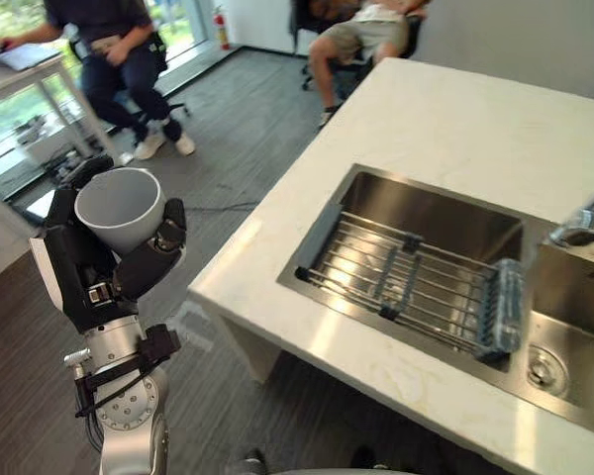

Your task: Walk over to the sink, pick up the cup, carry it to the dishwasher, place the cup inside the dishwasher, then close the dishwasher door

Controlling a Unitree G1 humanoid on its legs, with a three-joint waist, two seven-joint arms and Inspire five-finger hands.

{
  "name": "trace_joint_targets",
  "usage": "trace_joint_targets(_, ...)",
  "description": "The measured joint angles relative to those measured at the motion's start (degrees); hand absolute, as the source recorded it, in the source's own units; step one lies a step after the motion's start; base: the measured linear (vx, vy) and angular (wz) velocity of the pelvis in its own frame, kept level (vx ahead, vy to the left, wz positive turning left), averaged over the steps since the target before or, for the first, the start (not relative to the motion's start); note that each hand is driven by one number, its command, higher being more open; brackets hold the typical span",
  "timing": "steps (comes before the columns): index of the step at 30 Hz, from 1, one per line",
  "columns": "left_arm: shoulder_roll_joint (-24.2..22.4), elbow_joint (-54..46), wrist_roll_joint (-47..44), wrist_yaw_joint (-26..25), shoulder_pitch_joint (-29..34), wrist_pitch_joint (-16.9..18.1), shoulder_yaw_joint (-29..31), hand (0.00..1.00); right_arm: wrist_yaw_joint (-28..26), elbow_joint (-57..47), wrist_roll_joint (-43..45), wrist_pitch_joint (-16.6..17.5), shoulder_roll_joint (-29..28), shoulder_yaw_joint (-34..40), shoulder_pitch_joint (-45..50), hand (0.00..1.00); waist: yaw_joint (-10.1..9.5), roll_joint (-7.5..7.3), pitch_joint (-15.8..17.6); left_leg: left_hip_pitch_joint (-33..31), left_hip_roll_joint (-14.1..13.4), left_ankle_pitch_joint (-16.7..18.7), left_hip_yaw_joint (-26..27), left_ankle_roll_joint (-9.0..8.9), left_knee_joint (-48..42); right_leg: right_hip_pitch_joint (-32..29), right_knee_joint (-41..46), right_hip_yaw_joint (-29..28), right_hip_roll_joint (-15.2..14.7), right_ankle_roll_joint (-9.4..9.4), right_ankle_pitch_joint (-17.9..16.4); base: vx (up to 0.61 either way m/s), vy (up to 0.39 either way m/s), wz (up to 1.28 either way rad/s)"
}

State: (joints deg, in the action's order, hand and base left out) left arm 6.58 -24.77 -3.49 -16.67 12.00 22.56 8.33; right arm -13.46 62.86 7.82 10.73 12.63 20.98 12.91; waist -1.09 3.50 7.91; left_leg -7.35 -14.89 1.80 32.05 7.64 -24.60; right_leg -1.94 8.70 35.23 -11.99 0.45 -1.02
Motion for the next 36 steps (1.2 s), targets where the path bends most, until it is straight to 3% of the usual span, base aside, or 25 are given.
trace_joint_targets(1, -0.56, -0.07, -0.18, 0.73, 0.06, 0.97, -0.13, 0.0, -0.41, -0.53, -0.05, 0.02, -0.23, 0.04, -0.32, 1.0, 0.74, -0.51, -0.63, 0.45, 2.42, -2.25, -2.5, -1.87, 6.44, -0.29, 0.31, 0.67, 1.64, -0.43, -1.8, -0.15, -0.08, 1.66)
trace_joint_targets(2, -0.39, -0.27, -0.36, 0.78, -0.14, 1.71, -0.01, 0.0, -0.5, -0.34, -0.09, 0.14, -1.52, 0.22, -0.18, 1.0, 1.5, -2.52, -1.54, 2.96, 5.63, -3.38, -4.34, -2.56, 12.46, -0.44, -2.1, 1.97, 1.17, -1.75, -1.52, -0.17, -0.201, 2.03)
trace_joint_targets(3, -0.88, -0.01, -0.95, 0.79, -1.37, 3.64, -1.67, 0.0, -0.47, 0.18, -0.07, 0.96, -2.35, 1.61, -0.4, 1.0, 2.81, -2.35, -0.82, 4.84, 2.48, 3.14, 0.55, -0.43, 5.42, 0.99, -1.65, 7.85, 0.68, -2.26, -1.86, -0.07, -0.162, 2.07)
trace_joint_targets(4, -1.07, -0.01, -1.12, 1.14, -1.52, 4.92, -4.36, 0.0, -0.24, 0.07, 0.0, 1.22, -2.1, 2.6, -0.83, 1.0, 2.86, -1.68, -0.46, 8.45, -0.66, 5.66, 6.59, -2.4, 1.77, 2.05, -0.29, 11.16, 0.06, -2.44, -2.09, -0.03, -0.099, 1.97)
trace_joint_targets(7, -1.16, -0.04, -0.95, 3.86, -1.88, 5.53, -10.76, 0.0, -0.32, 0.24, 0.16, 1.19, -1.48, 3.5, -0.95, 1.0, 3.87, 0.11, -1.17, 16.24, -1.54, 3.81, 12.05, -8.46, 9.47, 2.95, 0.94, 19.54, -1.59, -2.04, -1.94, -0.07, 0.123, 1.69)
trace_joint_targets(9, -1.76, -0.11, -0.98, 6.28, -1.99, 5.78, -14.59, 0.0, -0.53, -0.04, 0.89, 0.9, 0.2, 3.53, -1.75, 1.0, 3.73, 3.42, -0.83, 22.78, 0.76, -0.23, 11.8, -16.1, 23.38, 3.38, 5.37, 25.42, -3.43, -2.01, -1.94, -0.23, 0.416, 1.45)
trace_joint_targets(10, -1.87, -0.11, -0.99, 6.69, -2.05, 5.76, -14.86, 0.0, -0.5, -0.04, 1.04, 0.55, 0.67, 3.52, -2.36, 1.0, 3.7, 3.93, -0.43, 23.18, 1.72, 0.15, 10.67, -16.86, 25.58, 3.64, 7.04, 26.54, -4.79, -2.0, -1.93, -0.28, 0.422, 1.35)
trace_joint_targets(11, -1.5, -0.03, -1.05, 6.89, -1.77, 5.68, -15.13, 0.0, -0.44, -0.1, 1.07, -0.04, 0.35, 3.45, -3.07, 1.0, 3.39, 2.79, 0.68, 23.33, 4.03, 0.85, 8.46, -17.86, 27.2, 4.44, 10.58, 27.5, -8.78, -1.91, -1.88, -0.21, 0.267, 1.28)
trace_joint_targets(12, -0.6, -0.03, -1.02, 6.69, -1.45, 5.53, -15.65, 0.0, -0.51, -0.85, 1.68, -0.61, -0.65, 3.33, -2.78, 1.0, 2.76, 0.99, 1.86, 23.32, 6.68, 1.34, 5.36, -16.81, 26.85, 5.8, 13.62, 25.47, -13.09, -1.35, -1.04, -0.2, 0.299, 1.5)
trace_joint_targets(14, 0.08, 0.56, -1.04, 6.63, -1.45, 5.3, -17.16, 0.0, -0.4, -1.24, 2.85, -1.06, -1.89, 3.36, -0.78, 1.0, 2.22, -0.17, 2.2, 22.11, 9.31, 2.92, -0.41, -13.94, 24.9, 4.85, 17.83, 15.18, -17.26, -4.62, 1.09, -0.08, 0.197, 1.7)
trace_joint_targets(15, 0.91, 2.19, -1.07, 6.77, -1.6, 6.04, -19.24, 0.0, -0.15, -1.64, 6.05, -0.88, -4.54, 3.68, 1.58, 1.0, 2.51, 0.96, 0.58, 17.59, 8.98, 4.25, -7.8, -11.31, 22.08, 1.61, 17.7, -2.1, -12.92, -1.23, -3.2, -0.02, 0.109, 2.12)
trace_joint_targets(17, 0.8, 4.62, -1.04, 6.66, -3.5, 6.88, -20.87, 0.0, -0.29, -2.95, 7.61, -0.69, -6.41, 3.19, 1.66, 1.0, 3.78, 0.9, 0.57, 14.24, 8.91, 3.55, -15.09, -9.4, 21.47, 0.67, 12.97, -17.29, -3.68, 0.71, -8.69, 0.04, 0.1, 2.44)
trace_joint_targets(18, 0.66, 8.39, -1.01, 6.49, -5.81, 7.02, -22.73, 0.0, -0.45, -3.09, 7.84, -0.46, -6.9, 2.08, 1.67, 1.0, 3.66, 0.86, 0.9, 13.23, 9.62, 2.6, -20.47, -8.66, 22.23, -0.43, 10.16, -26.81, 3.12, 1.38, -10.24, 0.08, 0.068, 2.22)
trace_joint_targets(20, 0.75, 11.69, -1.02, 6.47, -6.27, 6.95, -23.31, 0.0, -0.83, -3.26, 8.4, 0.01, -7.03, 0.59, 1.69, 1.0, 3.77, 0.65, 0.79, 13.14, 10.2, 2.54, -23.82, -8.62, 22.21, -2.4, 8.64, -32.86, 7.5, 1.95, -10.32, 0.06, 0.022, 1.33)
trace_joint_targets(21, 0.94, 12.36, -1.01, 6.47, -6.27, 6.62, -23.42, 0.0, -1.4, -3.79, 8.88, 0.67, -7.44, -0.75, 1.74, 1.0, 3.75, -0.3, 0.73, 13.09, 11.06, 2.72, -25.32, -8.8, 22.22, -4.45, 6.47, -35.99, 9.01, 2.48, -9.55, 0.09, -0.05, 0.81)
trace_joint_targets(22, 1.31, 12.18, -1.01, 6.42, -6.47, 6.63, -23.41, 0.0, -2.27, -4.59, 8.9, 0.82, -8.23, -2.16, 1.76, 1.0, 3.61, -2.32, 0.63, 12.82, 12.39, 3.66, -26.5, -9.52, 21.45, -5.93, 3.94, -39.1, 9.22, 2.27, -3.74, 0.11, -0.085, 0.73)
trace_joint_targets(23, 1.4, 12.39, -0.91, 6.41, -6.66, 6.43, -23.64, 0.0, -2.45, -4.88, 8.93, 0.82, -8.37, -2.71, 1.8, 1.0, 3.68, -2.54, 0.75, 12.68, 12.25, 4.68, -27.08, -10.13, 19.99, -5.7, 4.81, -38.75, 9.28, 1.87, -3.27, 0.16, -0.133, 0.34)
trace_joint_targets(24, 1.24, 11.99, -0.91, 5.92, -6.83, 5.92, -24.65, 0.0, -3.2, -5.6, 8.9, 1.1, -8.13, -3.29, 1.86, 1.0, 3.31, -1.65, 0.13, 11.28, 10.5, 7.21, -26.33, -11.04, 16.52, -4.84, 4.57, -38.81, 10.8, 1.84, -3.28, 0.14, -0.107, 0.09)
trace_joint_targets(26, 1.73, 11.43, -0.85, 5.96, -8.99, 5.87, -25.99, 0.0, -3.8, -7.39, 8.9, 1.14, -8.09, -3.95, 1.83, 1.0, 3.13, -1.45, 0.01, 10.86, 8.28, 9.34, -26.04, -11.92, 13.8, -4.34, 5.37, -38.75, 12.78, 1.8, -3.32, 0.16, -0.091, 0.0)
trace_joint_targets(28, 2.21, 11.42, -0.78, 6.97, -12.21, 5.05, -27.77, 0.0, -3.89, -9.62, 8.96, 1.22, -8.64, -4.47, 3.0, 1.0, 3.73, -1.71, 0.04, 11.14, 7.44, 9.54, -25.65, -12.23, 12.98, -3.75, 7.43, -37.66, 13.21, 1.56, -3.68, 0.08, -0.052, 0.29)
trace_joint_targets(29, 1.11, 2.04, -2.23, 11.76, -12.0, 7.45, -27.43, 0.0, -2.31, -15.47, 12.97, -1.34, -11.55, -12.39, 9.27, 1.0, 2.23, -7.35, -6.53, 7.61, 8.73, 12.93, -27.46, -9.97, 5.25, -1.98, 9.79, -36.28, 10.94, 0.57, -8.31, 0.01, -0.006, 0.15)
trace_joint_targets(36, 0.11, 1.97, -3.55, 11.76, -11.84, 7.88, -26.83, 0.0, -2.95, -15.45, 12.9, -1.22, -11.73, -12.39, 10.38, 1.0, 3.15, -7.03, -7.16, 8.88, 7.68, 12.67, -24.19, -10.28, 6.6, -2.18, 8.53, -35.37, 10.81, 0.38, -8.57, 0.0, -0.001, -0.15)
